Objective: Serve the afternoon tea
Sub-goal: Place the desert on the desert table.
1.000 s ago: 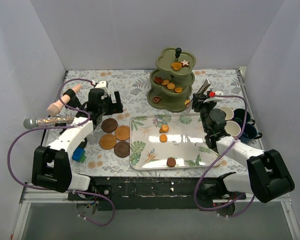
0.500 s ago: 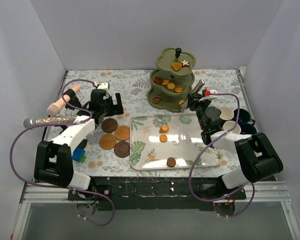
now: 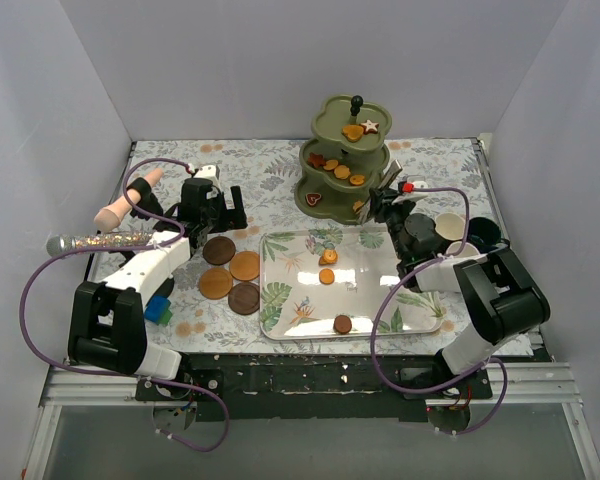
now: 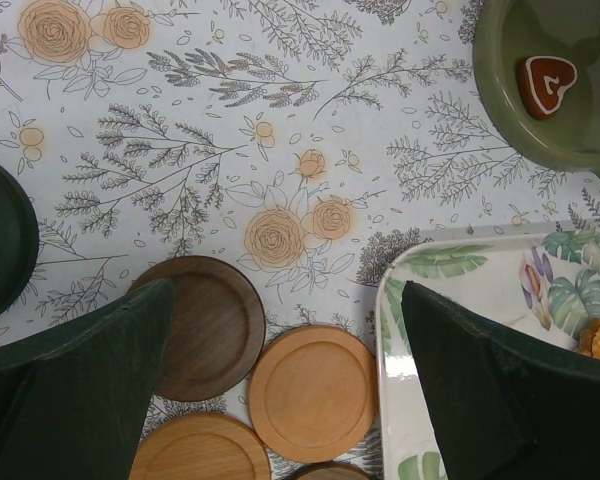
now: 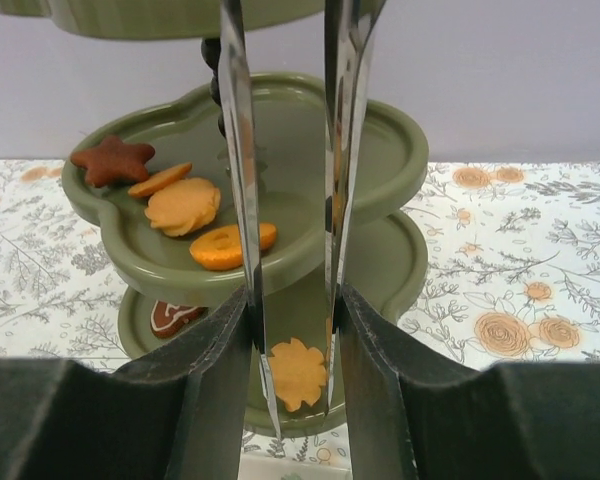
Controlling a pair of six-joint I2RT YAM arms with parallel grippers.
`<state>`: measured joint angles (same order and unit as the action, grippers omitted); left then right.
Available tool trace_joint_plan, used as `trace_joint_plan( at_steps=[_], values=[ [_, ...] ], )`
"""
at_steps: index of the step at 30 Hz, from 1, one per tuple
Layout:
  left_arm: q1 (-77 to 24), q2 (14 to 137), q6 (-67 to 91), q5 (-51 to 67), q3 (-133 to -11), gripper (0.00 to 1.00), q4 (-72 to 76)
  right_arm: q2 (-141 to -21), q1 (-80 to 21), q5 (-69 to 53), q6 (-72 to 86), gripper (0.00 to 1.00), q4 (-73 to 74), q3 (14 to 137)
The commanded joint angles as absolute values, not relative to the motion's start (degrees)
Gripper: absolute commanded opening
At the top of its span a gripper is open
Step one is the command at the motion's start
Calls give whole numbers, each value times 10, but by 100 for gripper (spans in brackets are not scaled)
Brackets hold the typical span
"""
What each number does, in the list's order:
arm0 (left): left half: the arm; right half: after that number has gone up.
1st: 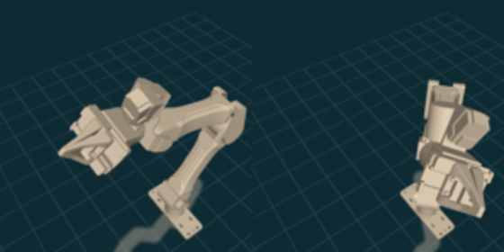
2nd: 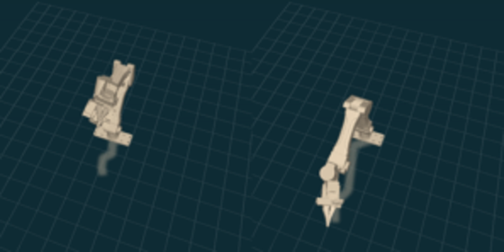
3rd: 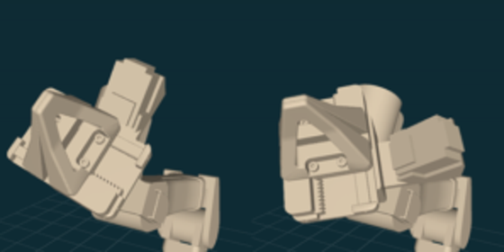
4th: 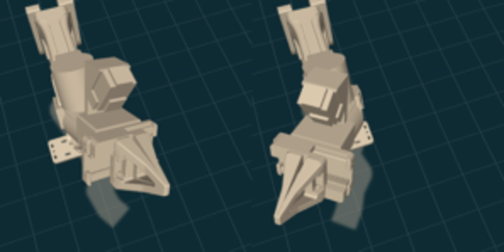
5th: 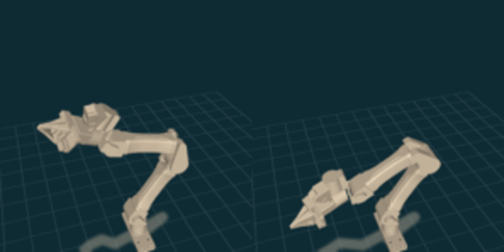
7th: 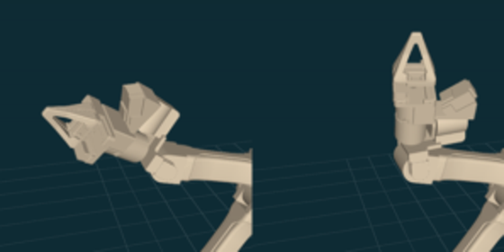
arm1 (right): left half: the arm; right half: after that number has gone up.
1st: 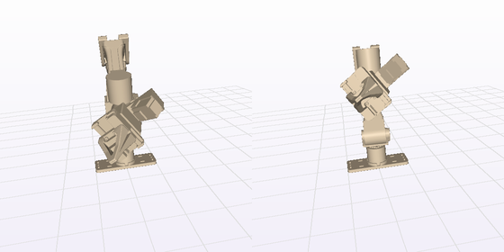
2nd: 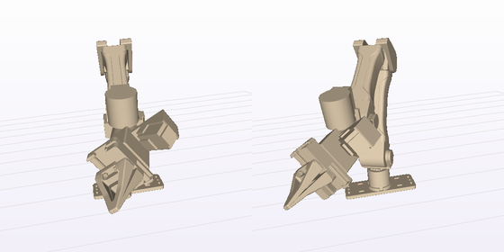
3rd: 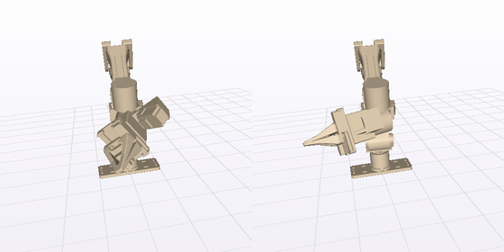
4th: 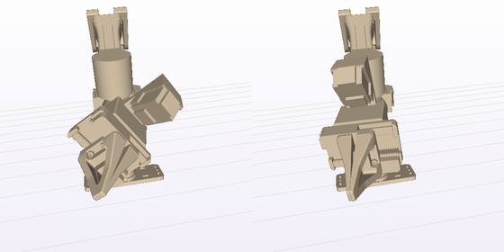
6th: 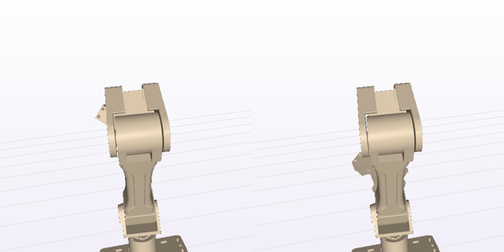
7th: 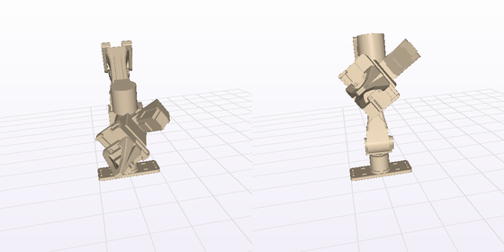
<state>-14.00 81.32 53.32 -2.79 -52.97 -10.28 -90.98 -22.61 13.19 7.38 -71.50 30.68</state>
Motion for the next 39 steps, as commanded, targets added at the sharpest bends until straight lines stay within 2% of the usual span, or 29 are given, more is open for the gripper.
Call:
trace_joint_plan(
  at_steps=[1,12,19,25,39],
  values=[
    [-139,809,526,-40,-541,98,-105,-927,-226,131,77,32,-853,340],
    [-139,812,522,-47,-542,98,-105,-964,-226,131,78,34,-858,368],
    [-139,814,521,-47,-542,98,-106,-972,-226,127,76,47,-845,379],
    [-139,815,521,-48,-543,98,-107,-975,-227,126,74,52,-839,386],
    [-139,813,520,-48,-545,98,-108,-980,-231,127,65,55,-828,396]
  ],
)
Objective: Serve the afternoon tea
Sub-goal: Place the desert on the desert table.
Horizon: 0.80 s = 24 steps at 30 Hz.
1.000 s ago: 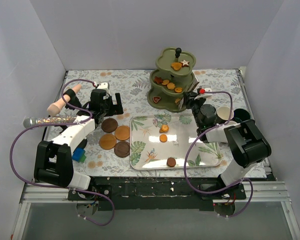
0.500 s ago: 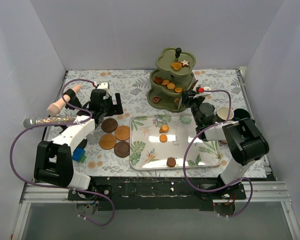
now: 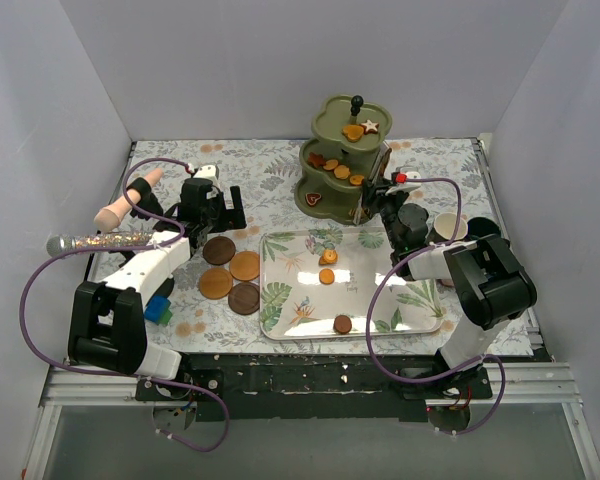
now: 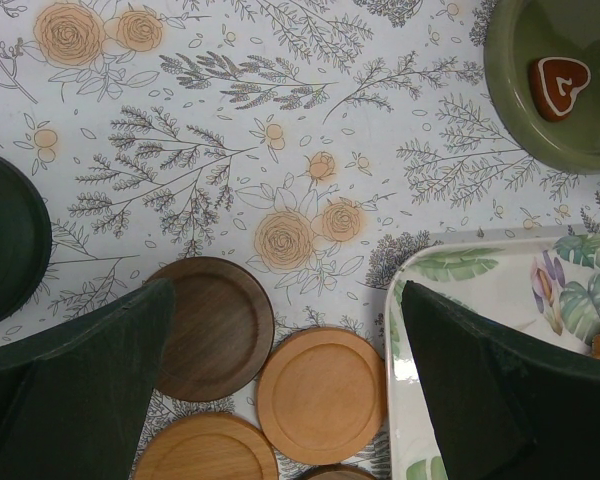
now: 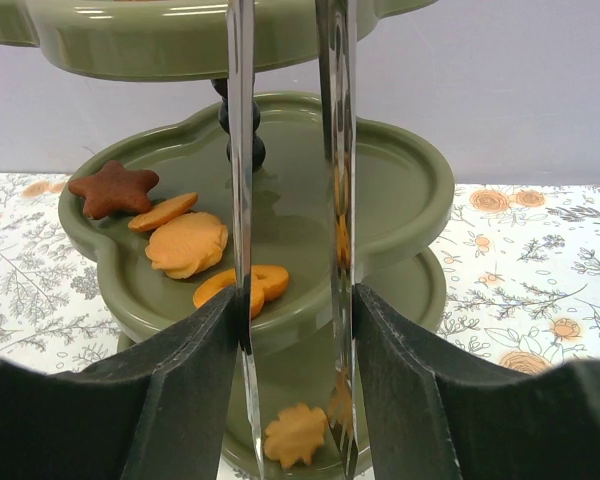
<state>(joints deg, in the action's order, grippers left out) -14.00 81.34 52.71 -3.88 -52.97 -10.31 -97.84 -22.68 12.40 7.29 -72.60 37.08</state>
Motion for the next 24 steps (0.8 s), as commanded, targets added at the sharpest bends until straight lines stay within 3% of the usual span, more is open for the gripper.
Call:
trace_joint_plan(
  at_steps=[1,11,24],
  values=[
    [-139,814,520,-48,-545,98,-108,-979,-231,127,64,56,-827,396],
    [-139,813,519,-49,-544,98,-108,-972,-234,130,64,56,-828,392],
    [-139,805,520,-47,-545,98,-109,-877,-241,136,48,52,-816,321]
  ],
)
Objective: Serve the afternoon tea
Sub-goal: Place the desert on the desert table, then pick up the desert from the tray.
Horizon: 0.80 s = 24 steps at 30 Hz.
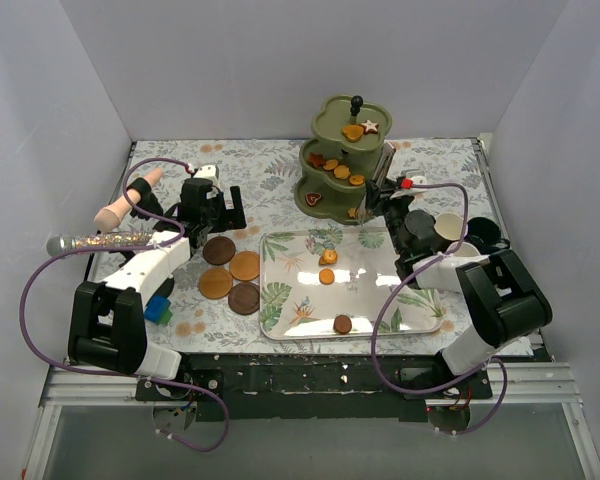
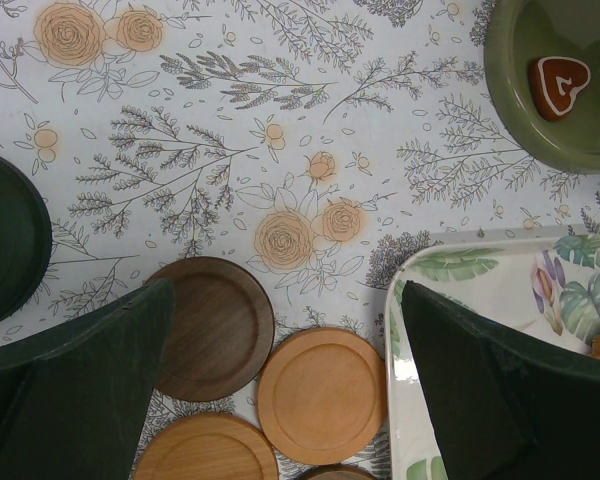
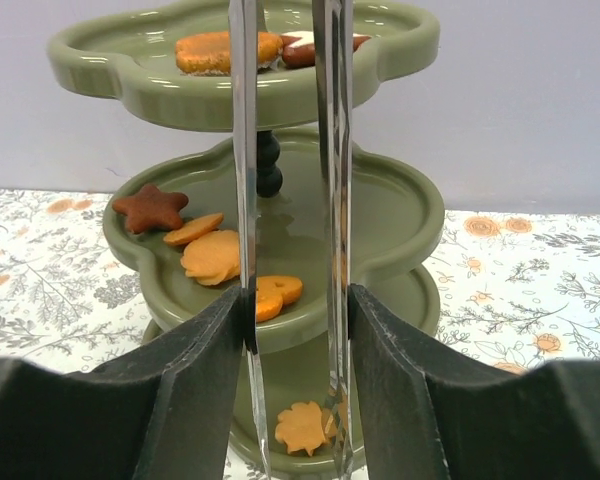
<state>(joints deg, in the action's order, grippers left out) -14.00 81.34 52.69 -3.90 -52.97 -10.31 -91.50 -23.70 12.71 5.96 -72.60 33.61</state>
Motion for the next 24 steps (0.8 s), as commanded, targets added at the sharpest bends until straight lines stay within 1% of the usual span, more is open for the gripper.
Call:
trace_joint_plan(
  at_steps=[1,8,15,18,24],
  values=[
    [-139,804,520,-46,-545,98,-108,-867,-243,138,49,51,-813,313],
    [-139,791,524,-36,-545,98,-107,-767,-263,149,53,49,-740,271],
    [-140,772,529,-23,-541,98,-102,-677,-338,192,70,48,-600,250],
    [-139,767,533,-13,-539,98,-101,-665,-383,212,75,51,-569,249],
    [-139,758,535,-8,-537,98,-98,-692,-426,234,77,56,-551,262]
  ],
)
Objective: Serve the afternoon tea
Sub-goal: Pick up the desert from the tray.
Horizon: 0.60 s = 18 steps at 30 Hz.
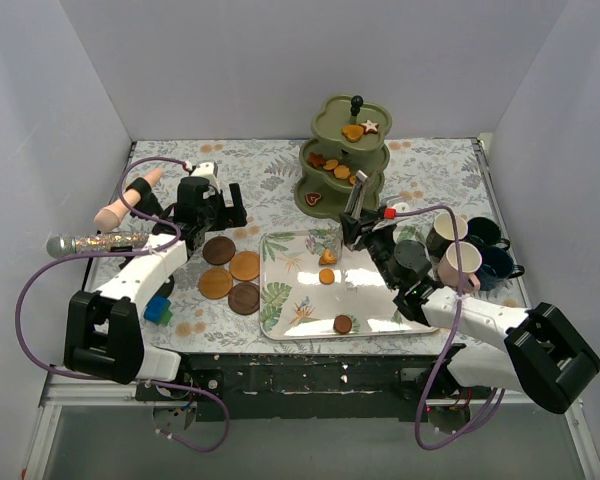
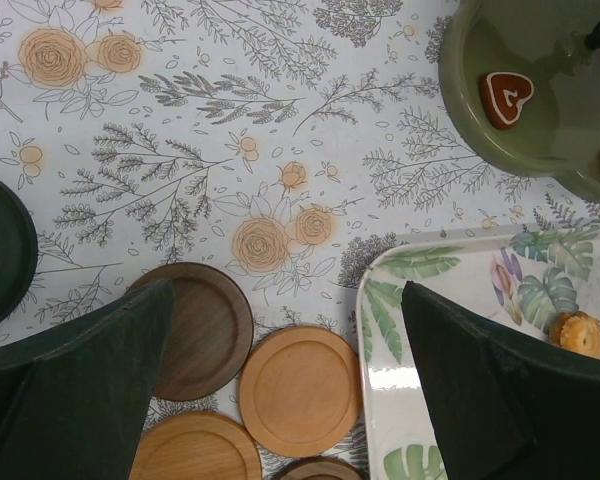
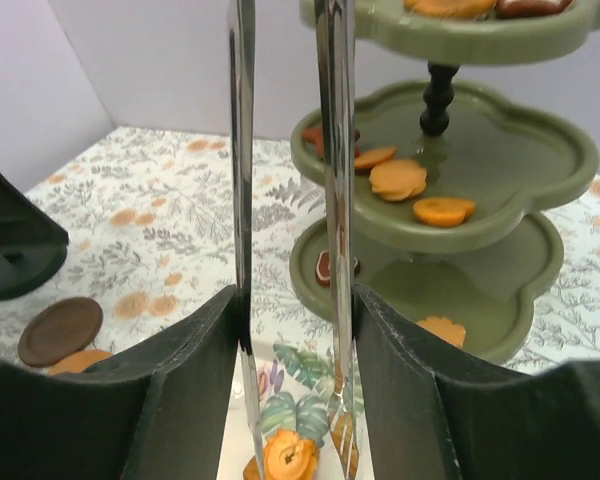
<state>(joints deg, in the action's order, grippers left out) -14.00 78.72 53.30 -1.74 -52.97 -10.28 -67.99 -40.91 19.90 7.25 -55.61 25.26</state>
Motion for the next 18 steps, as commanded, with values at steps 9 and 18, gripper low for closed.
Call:
trace_joint_plan(
  at_steps=[9,18],
  values=[
    [-140,746,534,-11,-535,98,-98,-745,-439,228,57,59,-558,290],
    [-139,750,533,-14,-535,98,-98,-744,-444,222,61,60,-564,296]
  ],
)
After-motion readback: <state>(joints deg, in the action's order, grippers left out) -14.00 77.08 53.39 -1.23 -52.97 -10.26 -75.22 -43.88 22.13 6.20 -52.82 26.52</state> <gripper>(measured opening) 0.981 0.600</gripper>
